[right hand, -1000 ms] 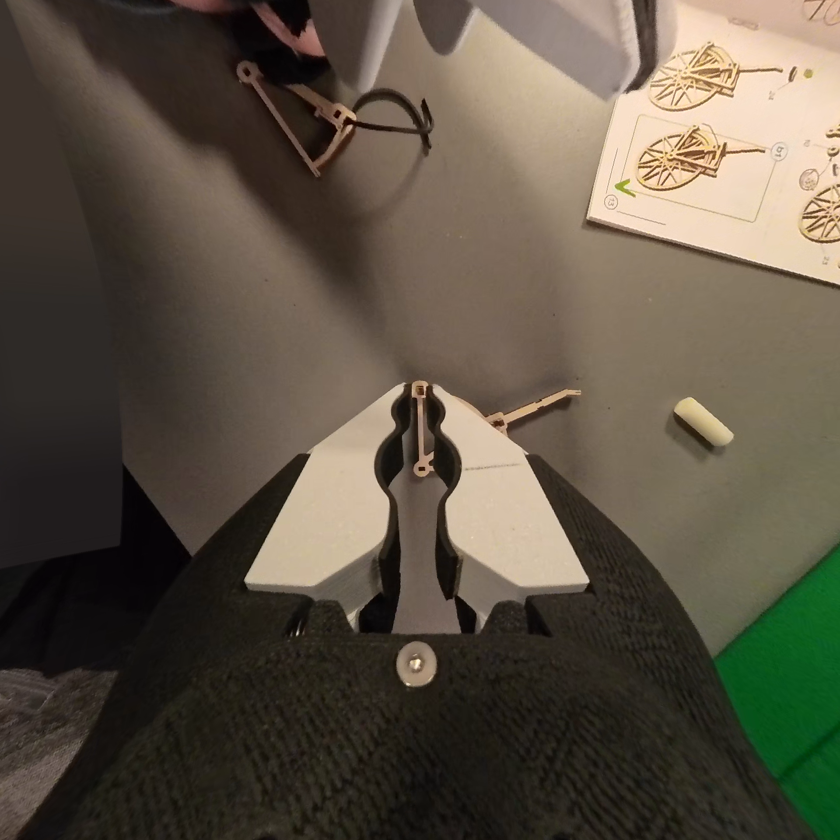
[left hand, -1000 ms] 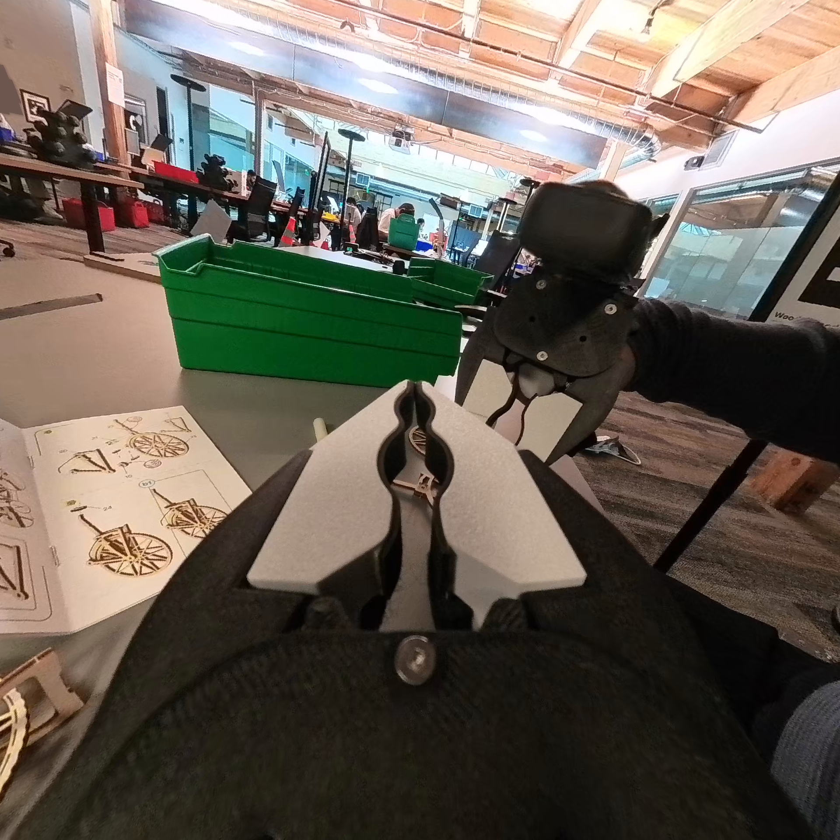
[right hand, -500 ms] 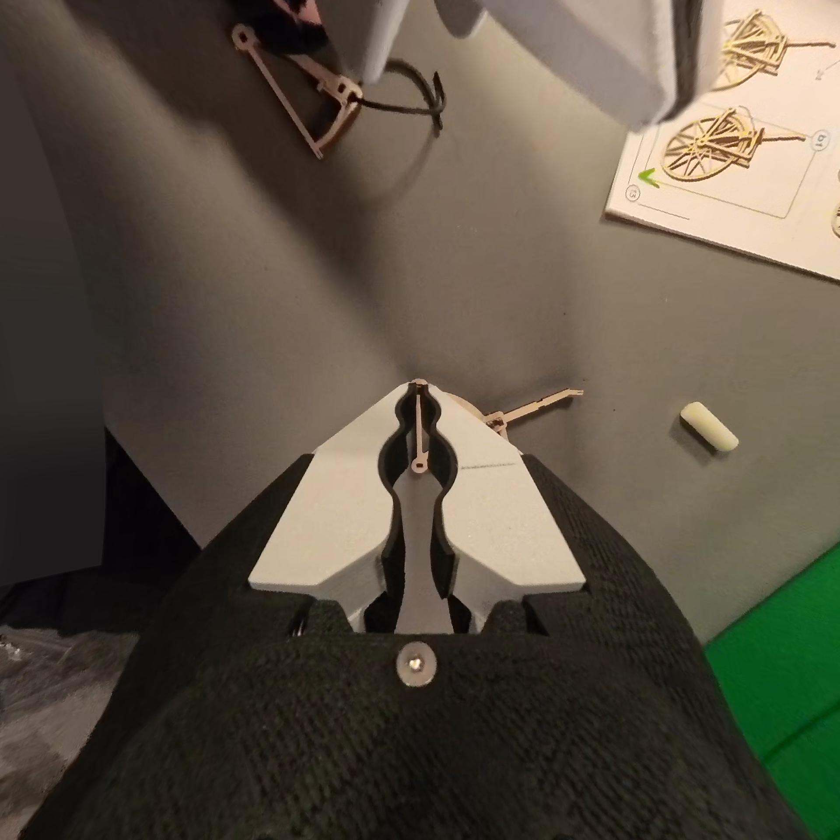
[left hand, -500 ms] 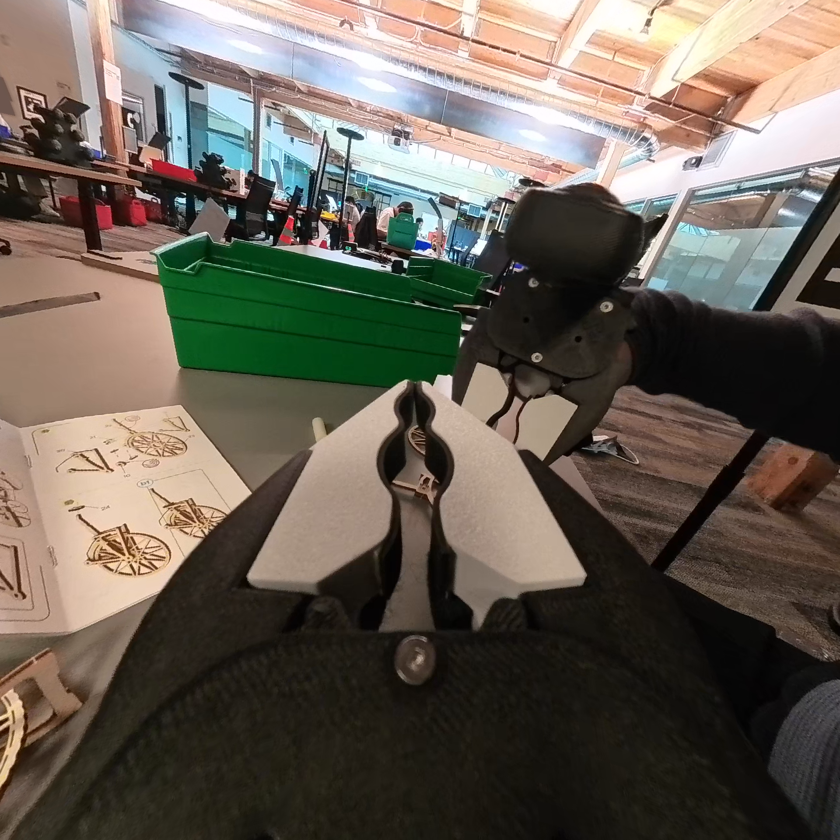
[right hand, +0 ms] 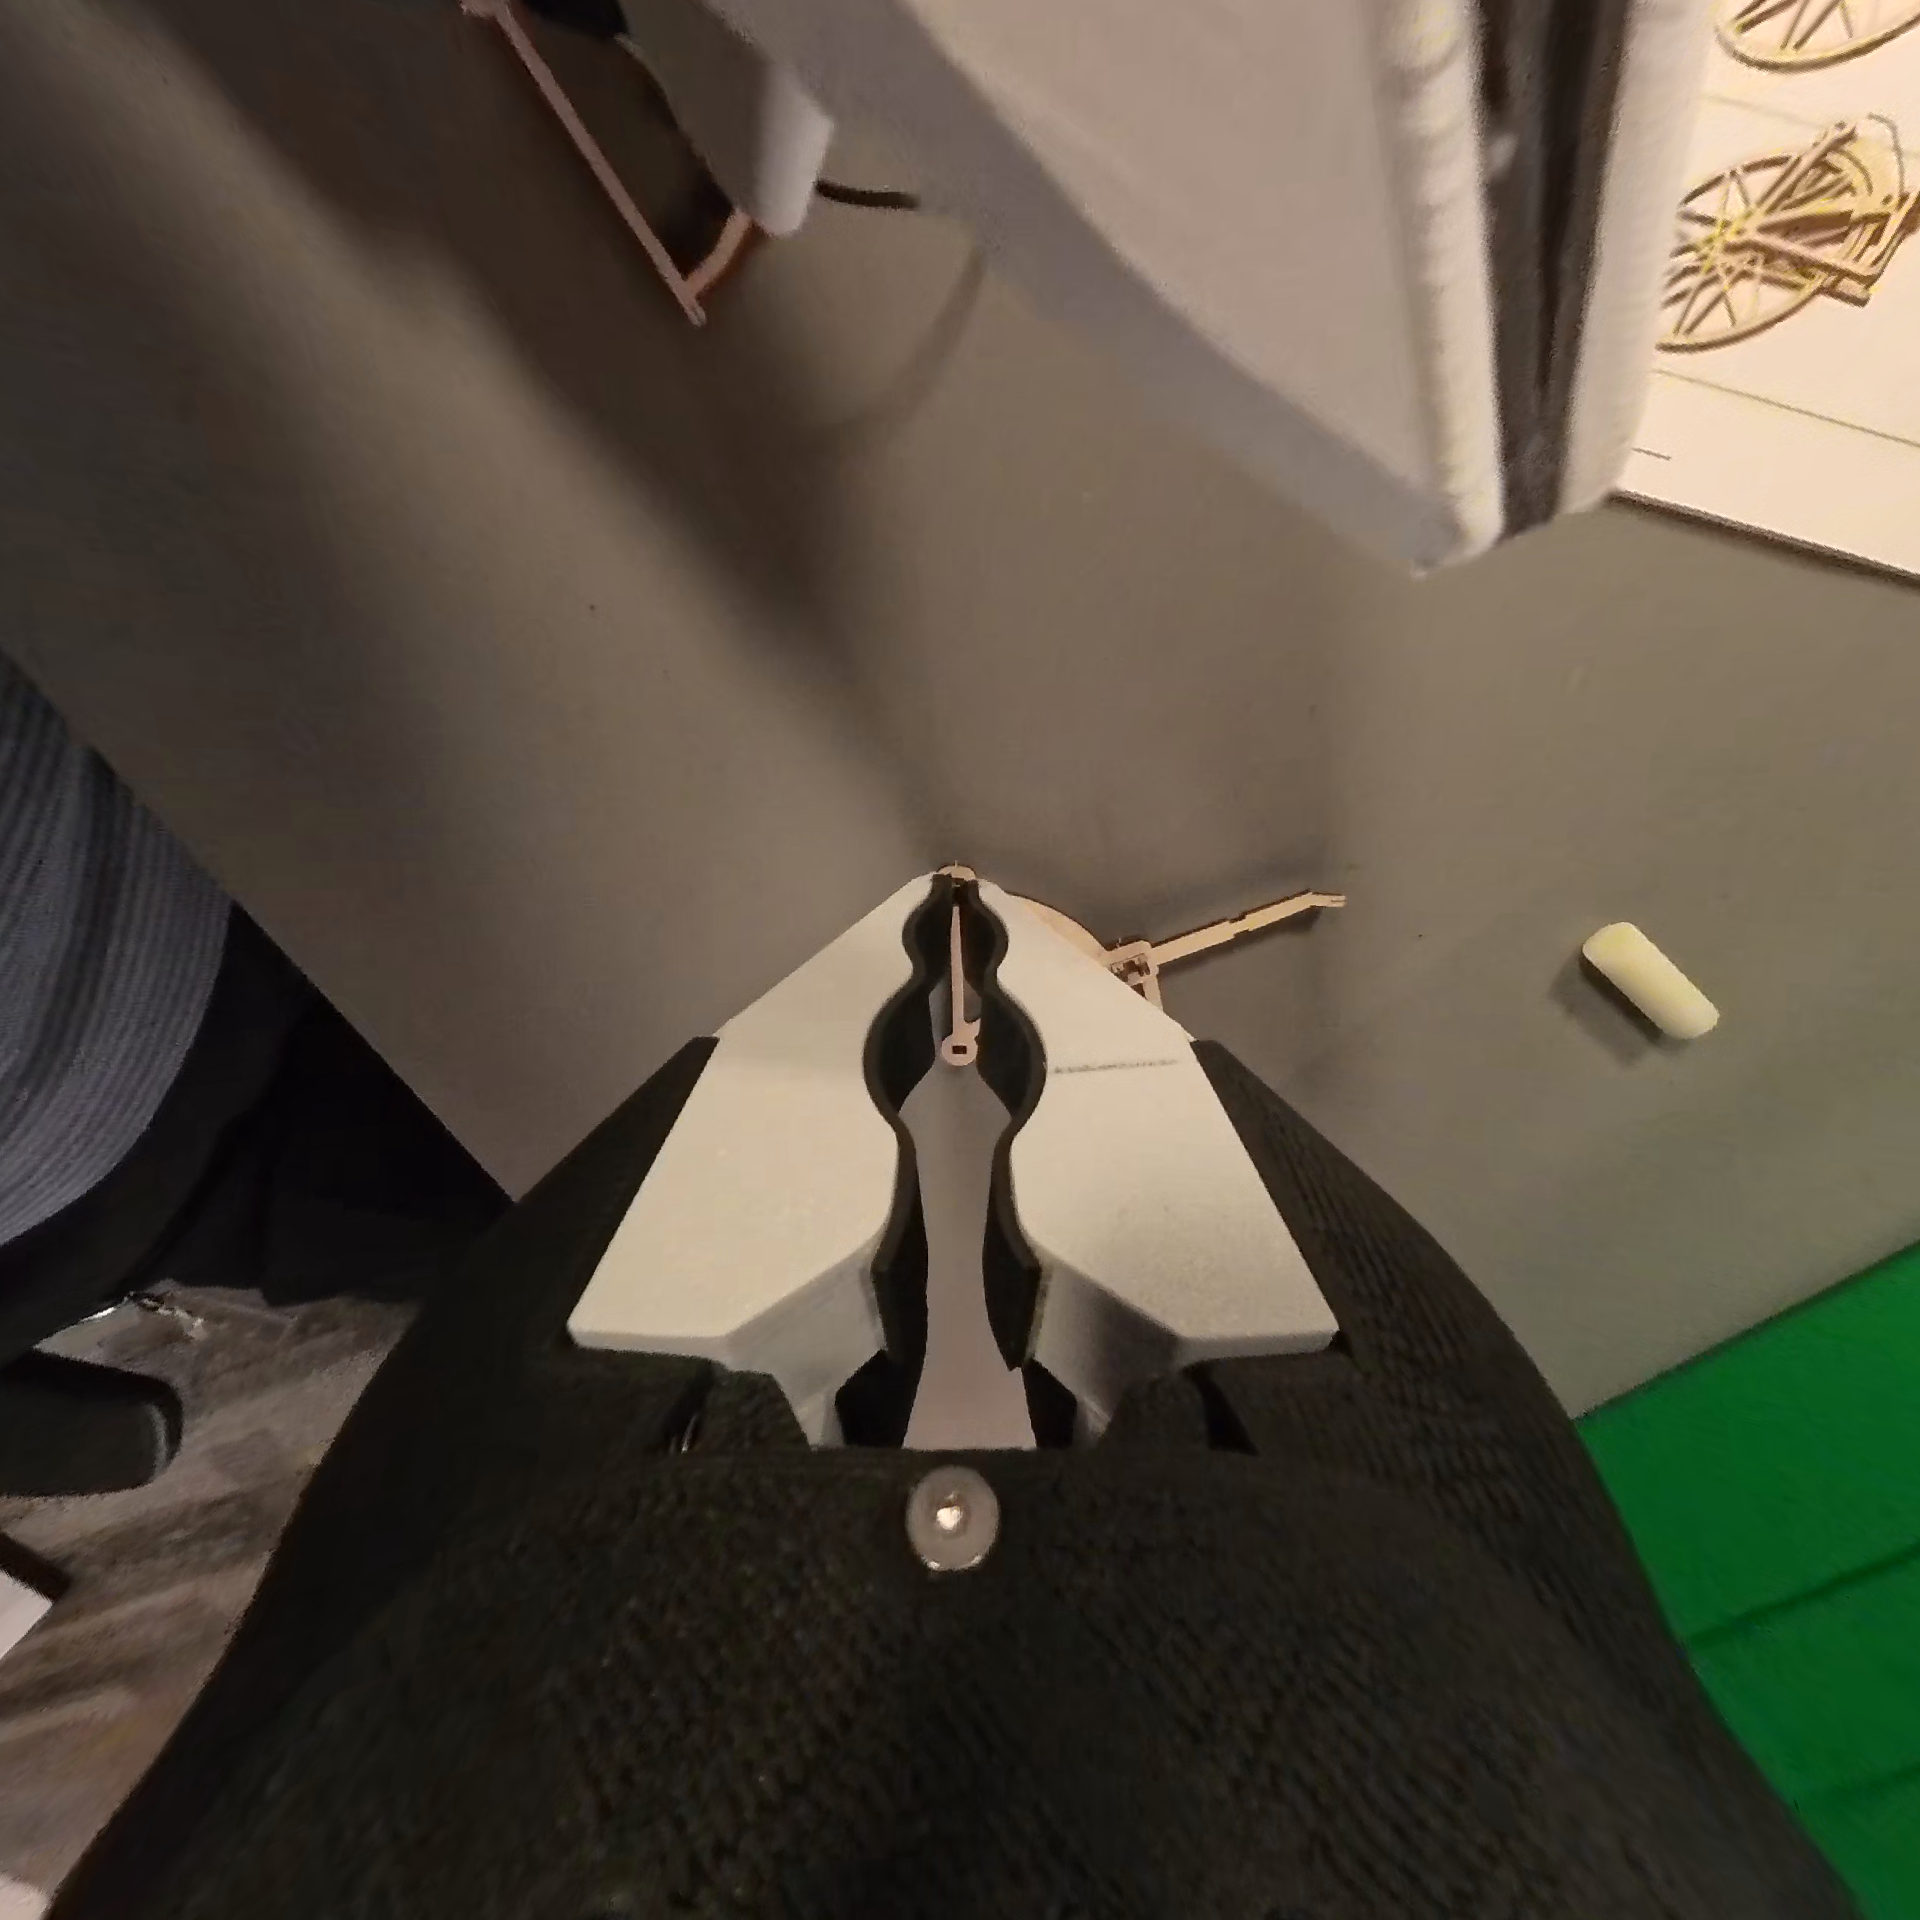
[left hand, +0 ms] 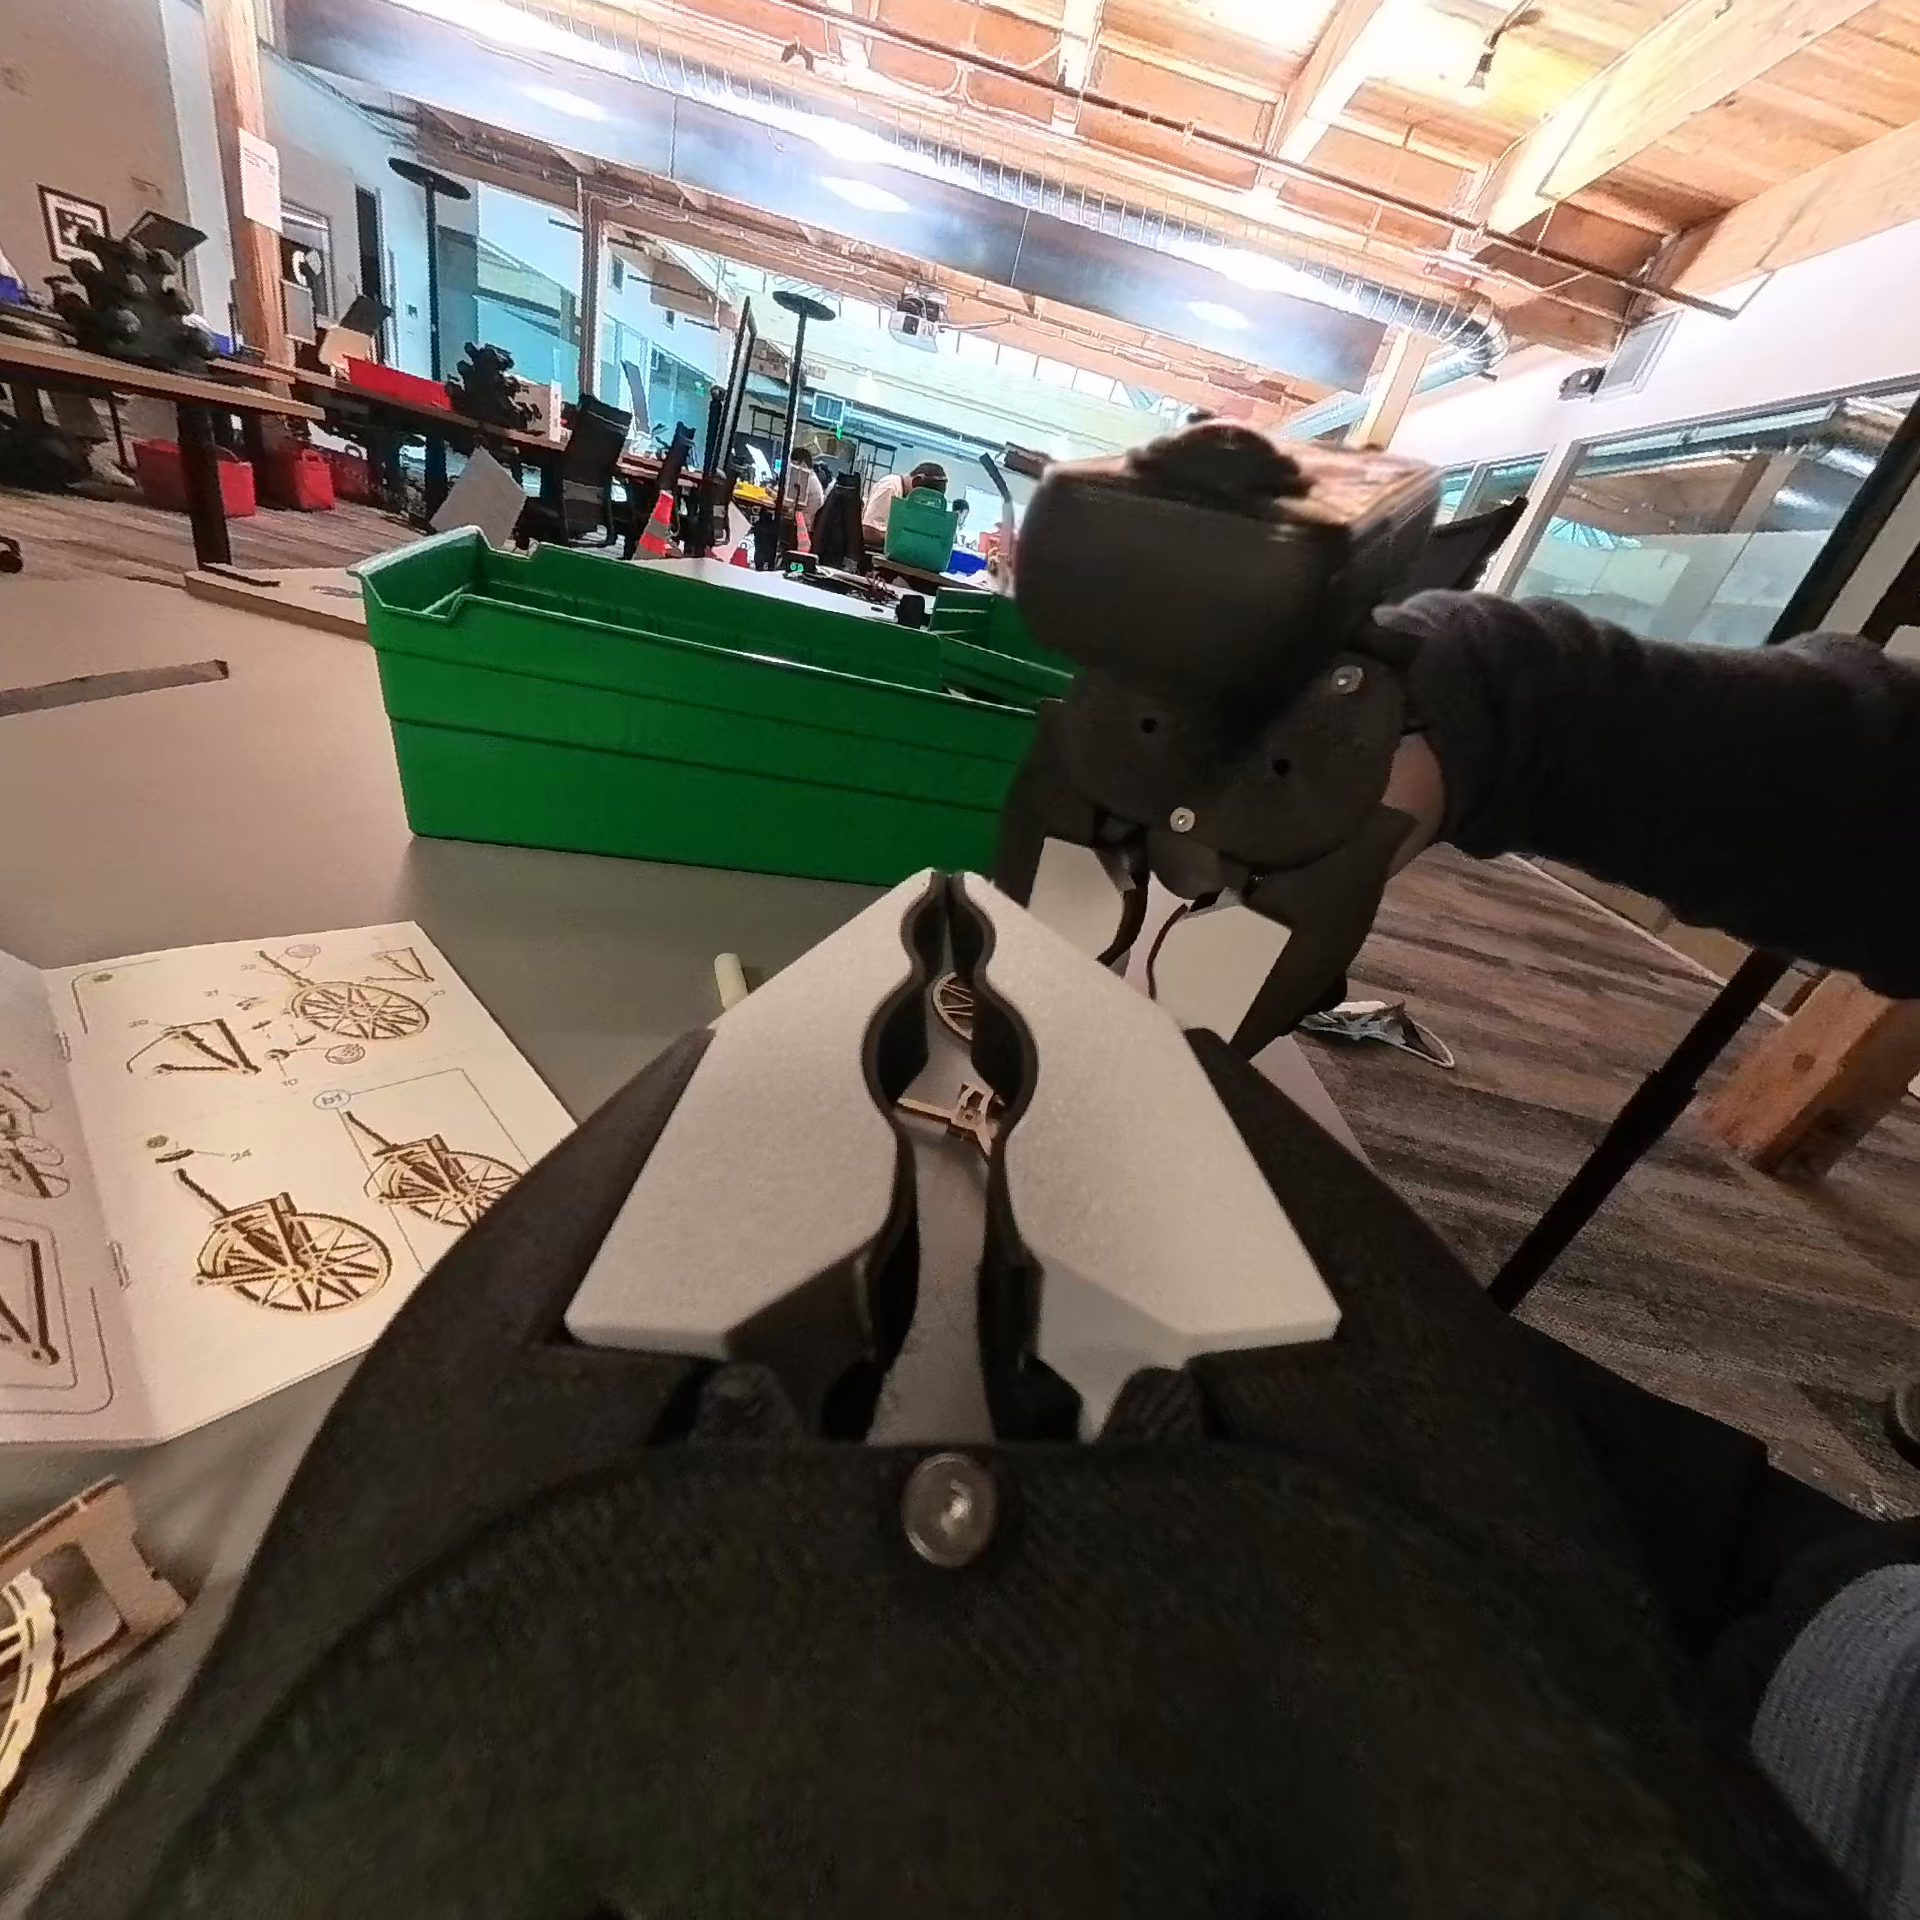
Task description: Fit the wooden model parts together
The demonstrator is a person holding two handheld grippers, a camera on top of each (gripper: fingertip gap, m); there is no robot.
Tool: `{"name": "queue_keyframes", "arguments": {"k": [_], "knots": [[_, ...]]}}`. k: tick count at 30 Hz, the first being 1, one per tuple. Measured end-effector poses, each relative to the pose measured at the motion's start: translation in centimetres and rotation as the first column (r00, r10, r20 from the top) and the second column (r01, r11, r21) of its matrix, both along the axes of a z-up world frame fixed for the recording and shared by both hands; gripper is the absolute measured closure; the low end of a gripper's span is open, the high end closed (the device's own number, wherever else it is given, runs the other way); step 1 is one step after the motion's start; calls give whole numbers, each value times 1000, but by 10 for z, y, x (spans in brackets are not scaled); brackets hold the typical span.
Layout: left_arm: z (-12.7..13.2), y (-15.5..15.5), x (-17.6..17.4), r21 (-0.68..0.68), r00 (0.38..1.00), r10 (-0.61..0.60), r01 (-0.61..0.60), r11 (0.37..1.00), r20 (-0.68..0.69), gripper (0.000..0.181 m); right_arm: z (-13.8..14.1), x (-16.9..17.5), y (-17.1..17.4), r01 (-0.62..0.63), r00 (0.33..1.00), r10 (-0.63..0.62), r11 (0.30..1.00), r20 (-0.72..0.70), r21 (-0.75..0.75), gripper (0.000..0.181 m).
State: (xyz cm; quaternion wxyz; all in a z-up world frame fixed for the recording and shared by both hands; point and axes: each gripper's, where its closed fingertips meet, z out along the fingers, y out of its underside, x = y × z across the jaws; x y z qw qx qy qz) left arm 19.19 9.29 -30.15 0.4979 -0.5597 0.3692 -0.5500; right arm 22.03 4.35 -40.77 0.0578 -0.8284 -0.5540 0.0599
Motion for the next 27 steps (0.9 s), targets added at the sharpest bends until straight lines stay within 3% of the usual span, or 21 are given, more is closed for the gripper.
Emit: {"name": "queue_keyframes", "arguments": {"k": [13, 18, 21, 23, 27], "knots": [[0, 0, 0, 8, 1000, 6, -6, 1000, 1, 181, -1, 0, 1, -11, 999, 12, 1000, 40, -16, 181], [1, -1, -1, 20, 1000, 11, -11, 1000, 1, 181, -1, -1, 2, 21, 999, -23, 999, 42, 49, 181], [2, -1, -2, 30, 1000, 18, -19, 999, 7, 181, 1, -6, 2, 58, 998, -53, 991, -44, 122, 181], [2, -2, -2, 35, 1000, 21, -21, 999, 9, 181, 4, -8, 1, 113, 989, -96, 982, -111, 153, 162], [3, -2, -2, 38, 1000, 23, -23, 999, 12, 181, 18, -10, -5, 205, 951, -128, 943, -282, 262, 147]]}}
